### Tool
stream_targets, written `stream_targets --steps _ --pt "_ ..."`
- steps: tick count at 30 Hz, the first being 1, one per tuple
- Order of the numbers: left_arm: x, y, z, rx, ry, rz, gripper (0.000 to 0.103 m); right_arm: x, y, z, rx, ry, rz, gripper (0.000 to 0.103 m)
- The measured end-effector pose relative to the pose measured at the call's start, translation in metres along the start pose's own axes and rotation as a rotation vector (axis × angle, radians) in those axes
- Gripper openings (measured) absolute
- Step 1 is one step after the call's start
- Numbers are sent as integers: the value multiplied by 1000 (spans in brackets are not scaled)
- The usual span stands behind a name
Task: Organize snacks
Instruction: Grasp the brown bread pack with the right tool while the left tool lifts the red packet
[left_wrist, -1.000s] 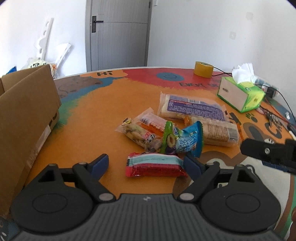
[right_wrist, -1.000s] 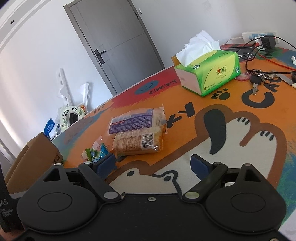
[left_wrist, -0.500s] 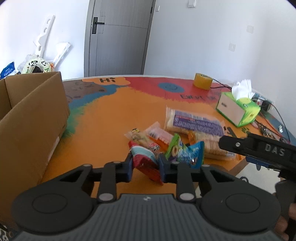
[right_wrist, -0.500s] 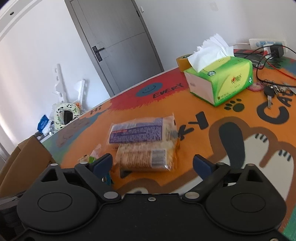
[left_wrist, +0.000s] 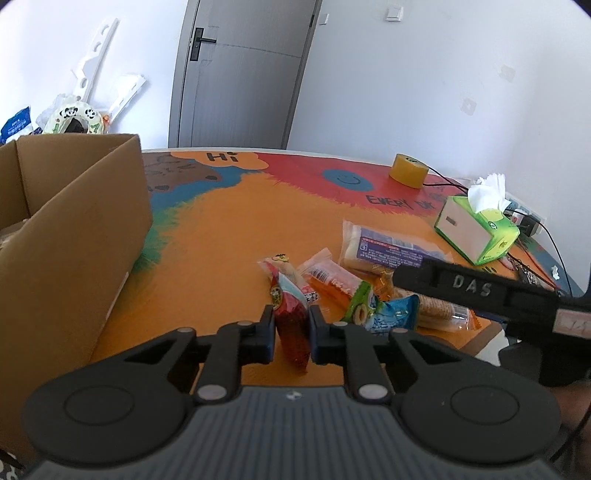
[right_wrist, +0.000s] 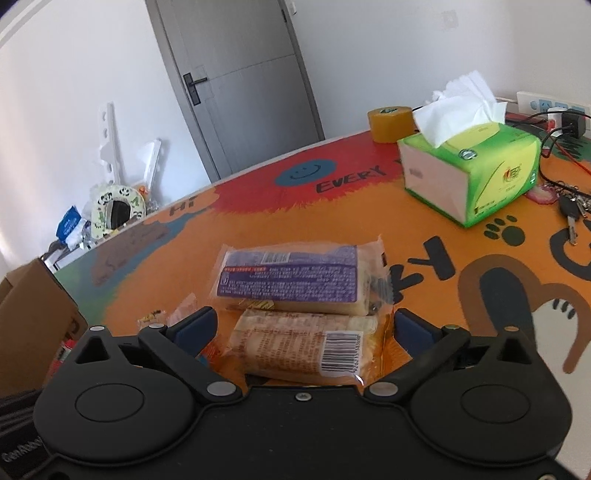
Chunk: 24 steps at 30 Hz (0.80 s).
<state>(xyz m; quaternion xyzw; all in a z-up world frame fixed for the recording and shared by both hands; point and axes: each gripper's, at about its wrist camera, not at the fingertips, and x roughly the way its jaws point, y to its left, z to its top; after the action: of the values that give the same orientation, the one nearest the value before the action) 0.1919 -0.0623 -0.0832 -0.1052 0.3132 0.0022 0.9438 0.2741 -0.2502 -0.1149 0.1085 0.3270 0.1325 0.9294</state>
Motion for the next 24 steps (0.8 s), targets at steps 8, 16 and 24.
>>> stream_targets --steps 8,16,24 --pt "3 1 -2 -18 -14 0 20 -4 3 -6 -40 -6 -30 79" --pt "-2 -2 -3 -8 -37 -14 16 -21 -13 -9 16 -24 5 46" --pt "-13 -3 -4 -5 -55 -21 16 -41 -27 -17 44 -32 61 13"
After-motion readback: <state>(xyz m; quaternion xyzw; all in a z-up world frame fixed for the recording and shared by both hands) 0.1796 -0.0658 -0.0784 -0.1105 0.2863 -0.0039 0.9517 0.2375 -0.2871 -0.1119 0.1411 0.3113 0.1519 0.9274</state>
